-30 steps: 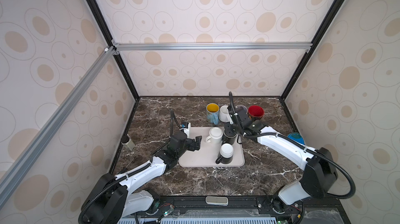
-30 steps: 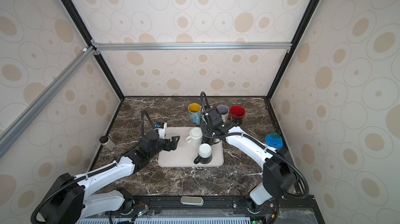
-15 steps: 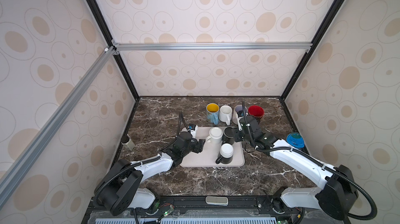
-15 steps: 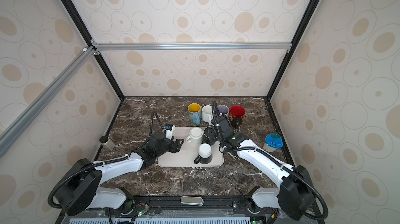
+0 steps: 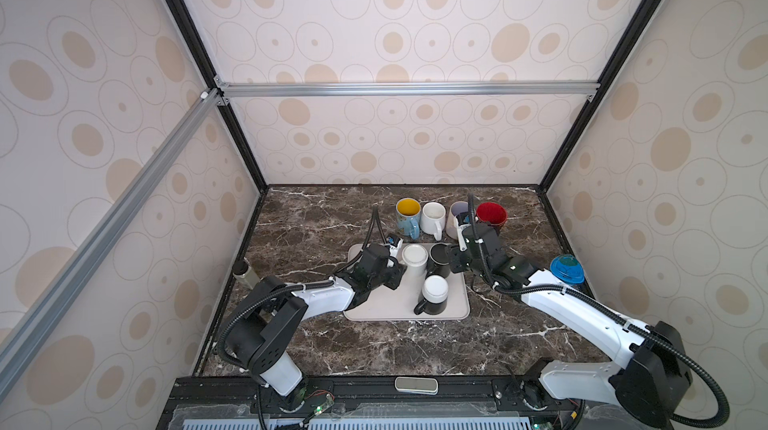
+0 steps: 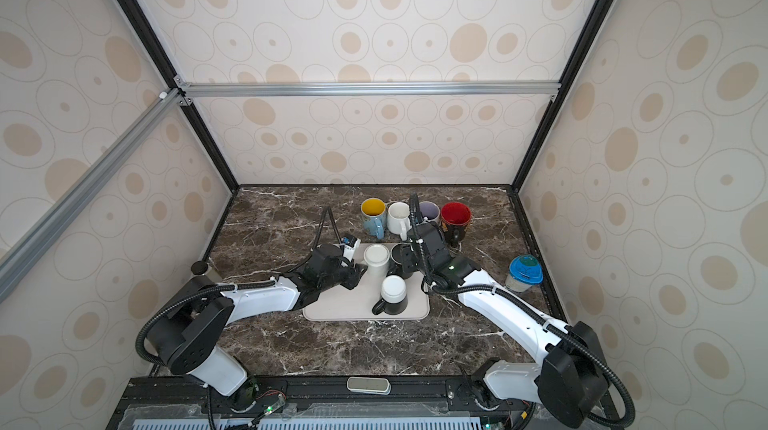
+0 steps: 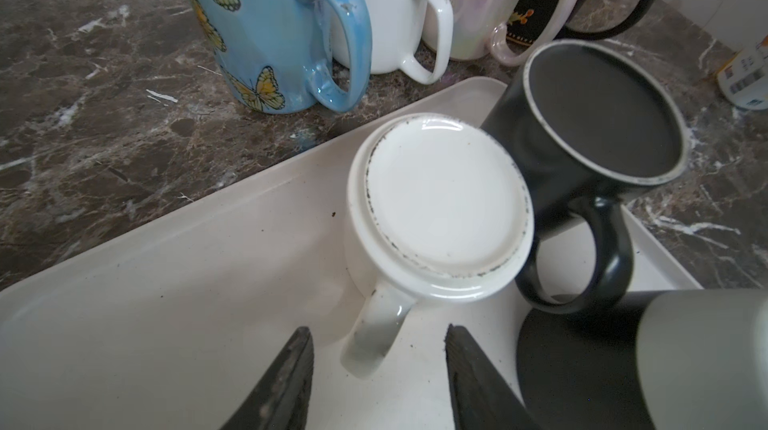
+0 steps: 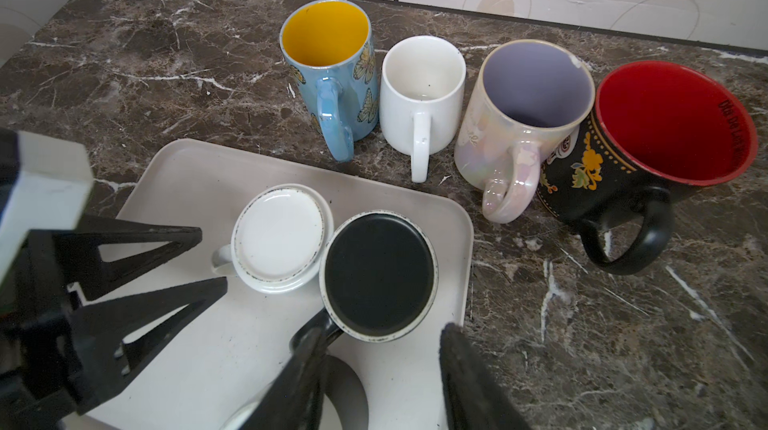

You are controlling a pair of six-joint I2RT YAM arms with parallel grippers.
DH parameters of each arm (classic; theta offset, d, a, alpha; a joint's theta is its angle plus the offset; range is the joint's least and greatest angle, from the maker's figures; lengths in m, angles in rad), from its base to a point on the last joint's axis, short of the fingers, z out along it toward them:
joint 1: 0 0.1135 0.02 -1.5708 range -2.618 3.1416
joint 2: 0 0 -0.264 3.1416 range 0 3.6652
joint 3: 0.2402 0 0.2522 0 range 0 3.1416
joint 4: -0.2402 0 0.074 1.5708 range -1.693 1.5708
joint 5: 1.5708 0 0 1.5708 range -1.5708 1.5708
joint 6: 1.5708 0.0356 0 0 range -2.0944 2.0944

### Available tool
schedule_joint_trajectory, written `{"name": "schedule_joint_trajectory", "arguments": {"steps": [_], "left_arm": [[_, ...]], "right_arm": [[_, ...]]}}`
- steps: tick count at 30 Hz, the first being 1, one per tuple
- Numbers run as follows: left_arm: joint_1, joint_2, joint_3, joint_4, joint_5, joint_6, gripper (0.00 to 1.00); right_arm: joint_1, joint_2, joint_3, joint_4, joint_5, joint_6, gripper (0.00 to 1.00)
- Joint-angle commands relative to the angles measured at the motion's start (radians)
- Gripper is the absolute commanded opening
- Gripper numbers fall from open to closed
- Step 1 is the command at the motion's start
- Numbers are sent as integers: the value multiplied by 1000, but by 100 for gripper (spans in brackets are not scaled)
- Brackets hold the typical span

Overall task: Turn the mug right side up
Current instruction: 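Grasp the upside-down white mug on the tray with the left gripper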

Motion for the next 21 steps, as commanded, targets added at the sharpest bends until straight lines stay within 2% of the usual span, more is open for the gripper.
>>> {"name": "schedule_joint_trajectory", "arguments": {"steps": [1, 11, 12, 13, 14, 18, 21], "left_arm": [[-5, 26, 49, -29, 14, 48, 47], [-8, 38, 45, -31, 38, 47, 33], [-8, 40, 47, -35, 37, 49, 30], [-9, 42, 52, -40, 33, 52, 22], [-8, 44, 58, -45, 25, 51, 19], [-11, 60, 82, -82, 16, 65, 23], [-12, 69, 94, -94, -8, 74, 39]], "right_arm": [[-3, -2, 0, -7, -1, -9, 46], [-3, 6, -7, 5, -2, -11, 45], [-3, 7, -8, 5, -4, -11, 45], [-3, 8, -8, 5, -4, -11, 45], [-3, 9, -5, 5, -3, -11, 45], [-3, 10, -5, 1, 2, -13, 44], [-3, 10, -6, 1, 3, -13, 44]]}}
